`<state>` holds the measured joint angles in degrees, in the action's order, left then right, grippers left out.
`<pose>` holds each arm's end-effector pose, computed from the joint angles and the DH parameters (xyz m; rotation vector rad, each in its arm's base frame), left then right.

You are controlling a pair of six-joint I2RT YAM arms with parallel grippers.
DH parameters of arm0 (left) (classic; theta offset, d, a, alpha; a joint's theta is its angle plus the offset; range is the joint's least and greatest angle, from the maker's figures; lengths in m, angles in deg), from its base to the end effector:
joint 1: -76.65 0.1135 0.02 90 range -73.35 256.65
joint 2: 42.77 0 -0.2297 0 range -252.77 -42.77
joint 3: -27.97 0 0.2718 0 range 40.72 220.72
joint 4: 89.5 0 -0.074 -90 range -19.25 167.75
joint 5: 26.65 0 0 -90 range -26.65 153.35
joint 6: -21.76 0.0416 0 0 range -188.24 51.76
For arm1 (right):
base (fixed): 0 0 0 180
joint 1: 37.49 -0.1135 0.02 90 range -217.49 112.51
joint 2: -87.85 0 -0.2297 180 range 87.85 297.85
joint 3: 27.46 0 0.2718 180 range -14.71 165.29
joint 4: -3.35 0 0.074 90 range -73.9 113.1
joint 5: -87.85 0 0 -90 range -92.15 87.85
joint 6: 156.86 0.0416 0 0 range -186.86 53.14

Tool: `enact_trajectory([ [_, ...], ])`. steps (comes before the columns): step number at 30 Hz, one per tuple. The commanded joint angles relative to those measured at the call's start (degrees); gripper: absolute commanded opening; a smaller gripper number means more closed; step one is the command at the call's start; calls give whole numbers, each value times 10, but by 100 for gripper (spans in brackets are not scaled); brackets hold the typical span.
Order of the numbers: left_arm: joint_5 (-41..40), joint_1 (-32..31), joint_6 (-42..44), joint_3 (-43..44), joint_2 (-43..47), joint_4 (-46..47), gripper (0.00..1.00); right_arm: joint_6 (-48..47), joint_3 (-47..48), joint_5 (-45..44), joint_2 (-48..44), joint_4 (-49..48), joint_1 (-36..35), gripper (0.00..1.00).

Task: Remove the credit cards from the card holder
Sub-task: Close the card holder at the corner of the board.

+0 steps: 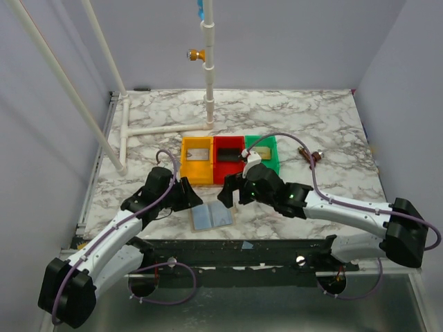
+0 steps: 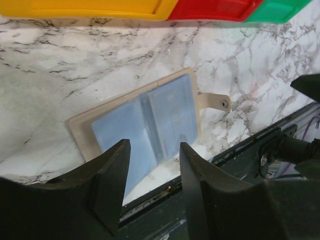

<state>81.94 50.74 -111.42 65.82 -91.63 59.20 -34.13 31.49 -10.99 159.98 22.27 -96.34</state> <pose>0.1917 -0.1079 0.1582 -0.1937 2.4630 -0.9498 0.1667 0.2634 0.2090 -0.4097 2.1867 0.7615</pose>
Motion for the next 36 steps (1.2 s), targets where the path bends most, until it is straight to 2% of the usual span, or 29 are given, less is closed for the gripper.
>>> enact_trajectory([
  [1, -48, -2, -18, -23, -9, 1, 44, 44, -4, -23, 28, -6, -29, 100],
  [7, -44, -3, -24, -40, -11, 29, 46, 84, -36, -46, 21, -33, -32, 100],
  [13, -57, -3, 1, -13, -7, 14, 50, 114, -51, -91, 3, -27, -32, 100],
  [18, -53, -5, 18, 5, -2, 10, 58, 150, -62, -136, -14, -7, -32, 100],
  [20, -52, -5, 24, 15, 4, 4, 70, 162, -67, -150, -21, 4, -31, 100],
  [21, -52, -5, 28, 21, 8, -1, 88, 170, -70, -157, -25, 8, -32, 100],
  [22, -54, -5, 31, 28, 13, -6, 98, 176, -76, -163, -32, 10, -31, 100],
  [29, -82, -5, 54, 73, 29, -58, 98, 174, -90, -196, -80, 21, -31, 100],
  [36, -85, -4, 43, 62, 37, -60, 98, 142, -97, -155, -59, -8, -32, 100],
])
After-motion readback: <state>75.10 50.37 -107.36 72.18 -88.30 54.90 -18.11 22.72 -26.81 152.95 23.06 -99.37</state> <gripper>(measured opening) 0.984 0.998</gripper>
